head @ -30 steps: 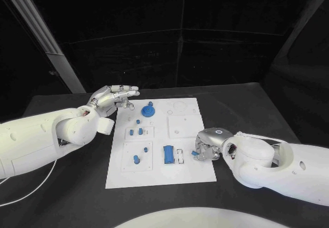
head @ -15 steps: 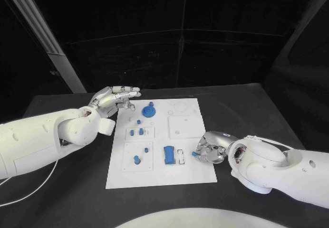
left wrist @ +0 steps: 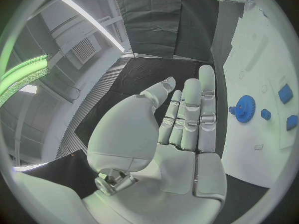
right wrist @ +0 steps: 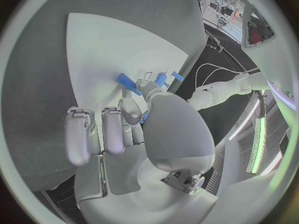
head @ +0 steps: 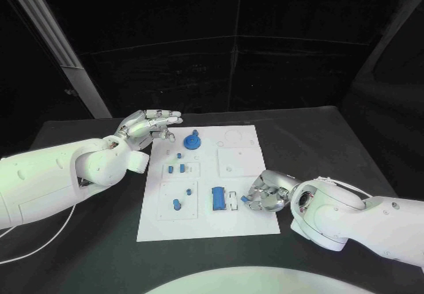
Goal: Assemble the parts on the task board
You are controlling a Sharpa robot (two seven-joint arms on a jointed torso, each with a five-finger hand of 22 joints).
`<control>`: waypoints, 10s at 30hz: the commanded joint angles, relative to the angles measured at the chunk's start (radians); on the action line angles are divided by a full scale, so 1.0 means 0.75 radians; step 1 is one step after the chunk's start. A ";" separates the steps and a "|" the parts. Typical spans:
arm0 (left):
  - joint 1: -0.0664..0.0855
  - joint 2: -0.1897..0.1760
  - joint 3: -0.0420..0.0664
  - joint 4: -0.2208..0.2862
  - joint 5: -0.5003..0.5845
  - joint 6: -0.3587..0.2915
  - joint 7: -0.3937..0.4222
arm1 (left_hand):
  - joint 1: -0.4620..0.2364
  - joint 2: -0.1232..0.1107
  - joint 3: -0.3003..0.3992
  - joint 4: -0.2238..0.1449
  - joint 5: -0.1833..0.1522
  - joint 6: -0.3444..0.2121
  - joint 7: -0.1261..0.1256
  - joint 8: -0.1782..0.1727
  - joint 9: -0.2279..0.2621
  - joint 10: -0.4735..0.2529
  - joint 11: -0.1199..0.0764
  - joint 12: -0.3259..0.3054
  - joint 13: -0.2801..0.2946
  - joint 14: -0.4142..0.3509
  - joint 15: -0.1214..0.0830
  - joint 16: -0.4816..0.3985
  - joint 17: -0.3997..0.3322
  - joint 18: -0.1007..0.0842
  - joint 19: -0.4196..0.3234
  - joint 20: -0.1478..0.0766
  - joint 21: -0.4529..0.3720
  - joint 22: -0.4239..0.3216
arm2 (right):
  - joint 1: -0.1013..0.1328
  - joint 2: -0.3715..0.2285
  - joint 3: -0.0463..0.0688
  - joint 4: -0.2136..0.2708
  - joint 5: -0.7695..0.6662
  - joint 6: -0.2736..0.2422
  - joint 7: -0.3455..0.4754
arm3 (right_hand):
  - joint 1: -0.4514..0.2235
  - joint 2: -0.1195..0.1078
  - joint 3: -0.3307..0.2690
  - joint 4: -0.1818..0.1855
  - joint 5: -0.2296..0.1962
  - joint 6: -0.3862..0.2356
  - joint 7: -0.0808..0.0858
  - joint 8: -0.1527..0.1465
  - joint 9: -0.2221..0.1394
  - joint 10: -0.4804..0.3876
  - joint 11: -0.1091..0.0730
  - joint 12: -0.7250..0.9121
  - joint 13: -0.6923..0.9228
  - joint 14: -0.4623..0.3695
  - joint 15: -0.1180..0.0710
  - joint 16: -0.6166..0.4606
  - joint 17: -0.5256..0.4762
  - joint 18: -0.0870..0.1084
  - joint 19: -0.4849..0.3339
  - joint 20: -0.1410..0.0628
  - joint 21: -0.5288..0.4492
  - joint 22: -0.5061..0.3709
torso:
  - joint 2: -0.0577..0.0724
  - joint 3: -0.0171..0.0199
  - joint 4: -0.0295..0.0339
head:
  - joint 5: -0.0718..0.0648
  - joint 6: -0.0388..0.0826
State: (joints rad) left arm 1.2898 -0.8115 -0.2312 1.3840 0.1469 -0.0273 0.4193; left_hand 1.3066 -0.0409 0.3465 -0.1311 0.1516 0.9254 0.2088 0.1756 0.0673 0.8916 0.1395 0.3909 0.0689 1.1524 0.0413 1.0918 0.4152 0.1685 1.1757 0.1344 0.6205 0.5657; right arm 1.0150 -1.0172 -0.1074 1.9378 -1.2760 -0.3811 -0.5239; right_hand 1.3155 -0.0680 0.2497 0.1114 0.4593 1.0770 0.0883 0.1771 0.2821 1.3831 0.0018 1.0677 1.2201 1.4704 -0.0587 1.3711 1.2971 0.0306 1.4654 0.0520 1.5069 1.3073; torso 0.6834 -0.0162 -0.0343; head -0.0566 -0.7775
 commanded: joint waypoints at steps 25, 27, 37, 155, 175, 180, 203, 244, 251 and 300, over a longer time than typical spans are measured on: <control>0.002 0.000 0.001 0.007 -0.004 0.011 -0.001 | 0.009 0.011 -0.003 -0.005 0.006 -0.009 0.000 0.006 0.000 -0.007 -0.002 0.008 -0.002 -0.012 0.002 0.006 -0.003 0.019 0.006 0.002 -0.008 -0.002 | 0.001 0.077 0.000 -0.027 0.115 -0.073 -0.027 | -0.162 -0.012 -0.080 0.085 0.012 0.065 -0.031 0.037 0.040 0.042 -0.019 0.037 0.022 0.071 -0.023 0.017 0.018 -0.013 0.074 -0.019 0.015 0.265 | 0.000 0.0012 -0.0016 | 0.003 -0.009; 0.002 0.000 0.001 0.008 -0.004 0.012 -0.002 | 0.009 0.011 -0.003 -0.005 0.006 -0.009 0.000 0.006 0.000 -0.007 -0.002 0.008 -0.002 -0.012 0.002 0.006 -0.003 0.019 0.006 0.002 -0.008 -0.002 | 0.001 0.083 0.000 -0.033 0.106 -0.046 -0.050 | -0.169 -0.013 -0.087 0.089 0.012 0.066 -0.031 0.038 0.042 0.041 -0.019 0.032 0.019 0.071 -0.024 0.017 0.018 -0.013 0.073 -0.020 0.014 0.265 | 0.000 0.0001 -0.0004 | 0.003 -0.011; 0.002 0.000 0.001 0.009 -0.004 0.013 -0.003 | 0.009 0.011 -0.003 -0.005 0.006 -0.009 0.000 0.006 0.000 -0.007 -0.002 0.008 -0.002 -0.012 0.002 0.006 -0.003 0.019 0.006 0.002 -0.008 -0.002 | 0.001 0.114 0.000 -0.048 0.038 -0.017 -0.105 | -0.171 -0.011 -0.092 0.091 0.011 0.069 -0.033 0.040 0.046 0.041 -0.020 0.029 0.017 0.070 -0.024 0.015 0.016 -0.013 0.072 -0.021 0.013 0.264 | -0.001 0.0015 -0.0013 | 0.008 -0.012; 0.001 0.006 0.000 -0.014 -0.025 0.034 -0.034 | 0.009 0.012 -0.005 -0.006 0.006 -0.010 0.001 0.009 0.000 -0.009 -0.002 0.012 -0.003 -0.014 0.002 0.007 -0.006 0.019 0.005 0.002 -0.009 -0.003 | 0.001 0.072 0.001 -0.073 0.028 0.108 0.034 | -0.097 0.131 -0.577 0.144 -0.363 0.041 -0.043 0.118 0.203 0.041 -0.027 0.017 0.041 0.069 -0.030 0.001 0.008 -0.011 0.067 -0.026 0.003 0.260 | 0.000 0.0016 0.0010 | -0.001 -0.004; 0.002 0.008 0.000 -0.011 -0.025 0.036 -0.040 | 0.018 0.014 -0.002 -0.012 0.007 -0.012 0.000 0.011 0.000 -0.011 -0.002 0.015 -0.003 -0.015 0.001 0.008 -0.008 0.020 0.005 0.001 -0.009 -0.003 | 0.002 0.105 0.001 -0.115 0.062 0.274 -0.011 | 0.026 0.118 -0.591 0.045 -0.391 0.030 -0.042 0.113 0.207 0.030 -0.027 -0.005 0.031 0.064 -0.030 -0.013 -0.008 -0.006 0.055 -0.026 -0.011 0.246 | -0.001 0.0010 -0.0019 | 0.007 -0.005; 0.002 0.008 0.000 -0.011 -0.025 0.036 -0.042 | 0.019 0.014 -0.001 -0.013 0.008 -0.012 0.001 0.011 0.000 -0.011 -0.002 0.016 -0.003 -0.016 0.001 0.008 -0.009 0.020 0.005 0.001 -0.009 -0.003 | 0.002 0.104 0.001 -0.114 0.081 0.268 0.005 | 0.020 0.112 -0.600 0.043 -0.395 0.028 -0.039 0.112 0.207 0.028 -0.024 -0.008 0.029 0.064 -0.028 -0.017 -0.012 -0.005 0.052 -0.026 -0.014 0.243 | -0.002 0.0012 -0.0018 | 0.006 -0.005; -0.016 0.045 0.000 -0.055 -0.002 0.061 0.041 | -0.048 -0.014 -0.076 0.021 0.003 -0.019 -0.012 0.027 0.001 -0.013 -0.009 0.045 0.000 -0.032 0.004 0.010 -0.023 0.019 -0.007 0.009 -0.030 -0.020 | 0.079 0.029 0.001 -0.244 0.727 0.167 0.752 | 0.202 0.167 -0.646 -0.072 -0.387 -0.127 0.042 0.010 0.166 -0.331 0.047 -0.863 -0.607 -0.199 0.035 -0.787 -0.777 0.157 -0.429 0.028 -0.653 -0.361 | -0.062 -0.0195 0.0032 | -0.012 0.066; -0.160 0.182 0.104 -0.177 0.002 -0.346 0.139 | -1.060 0.054 -0.462 0.175 -0.202 -0.761 -0.179 -0.234 -0.090 -0.722 -0.079 -0.418 -0.092 -1.082 0.041 -1.339 -0.554 -0.117 -1.195 -0.025 -0.827 -0.648 | 0.084 0.403 0.105 -0.809 1.533 -0.108 1.306 | -0.976 0.091 -0.460 -0.148 -0.612 -0.942 -0.118 -0.236 -0.376 -1.292 0.094 -1.424 -1.627 -1.393 0.078 -1.828 -1.729 0.074 -1.469 0.069 -2.009 -1.569 | -0.186 0.0216 0.0458 | 0.075 0.237; -0.237 0.114 0.203 0.029 -0.094 -0.659 0.136 | -1.227 0.054 -0.462 0.175 -0.202 -0.877 -0.278 -0.234 -0.090 -0.836 -0.186 -0.521 -0.092 -1.194 -0.055 -1.456 -0.554 -0.225 -1.286 -0.063 -0.827 -0.754 | 0.059 0.345 0.130 -0.598 1.645 -0.380 1.363 | -1.163 0.091 -0.431 -0.148 -0.612 -1.061 -0.118 -0.236 -0.376 -1.424 -0.002 -1.424 -1.627 -1.530 0.078 -1.828 -1.729 0.053 -1.585 0.035 -2.009 -1.611 | -0.186 0.0216 0.0458 | 0.075 0.237; -0.320 0.042 0.308 0.248 -0.196 -0.990 0.134 | -1.742 0.054 -0.462 0.175 -0.202 -1.234 -0.278 -0.234 -0.090 -1.189 -0.186 -0.521 -0.092 -1.537 -0.055 -1.456 -0.554 -0.225 -1.568 -0.179 -0.827 -0.754 | 0.047 0.316 0.143 -0.490 1.701 -0.519 1.392 | -1.754 0.091 -0.333 -0.148 -0.612 -1.436 -0.118 -0.236 -0.376 -1.844 -0.002 -1.424 -1.627 -1.960 0.078 -1.828 -1.729 -0.041 -1.954 -0.069 -2.009 -1.743 | -0.186 0.0216 0.0458 | 0.075 0.237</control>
State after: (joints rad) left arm 1.0484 -0.7799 -0.0014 1.5682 0.0143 -0.7658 0.5128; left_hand 0.0071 -0.0002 0.0071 0.0013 0.0038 0.0052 -0.0002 0.0045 0.0008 0.0053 0.0000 0.0036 0.0008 0.0037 0.0000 0.0069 0.0012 0.0059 0.0042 -0.0010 0.0047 0.0008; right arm 1.0481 -0.7799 -0.0009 1.5677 0.0028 -0.7644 0.5059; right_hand 0.0066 -0.0010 -0.0064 0.0001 0.0064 0.0050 -0.0004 0.0040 0.0015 0.0052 0.0001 0.0037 0.0010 0.0036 -0.0001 0.0048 0.0015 0.0069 0.0054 -0.0002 0.0067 0.0010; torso 0.5441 0.0000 0.0000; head 0.0001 -0.6000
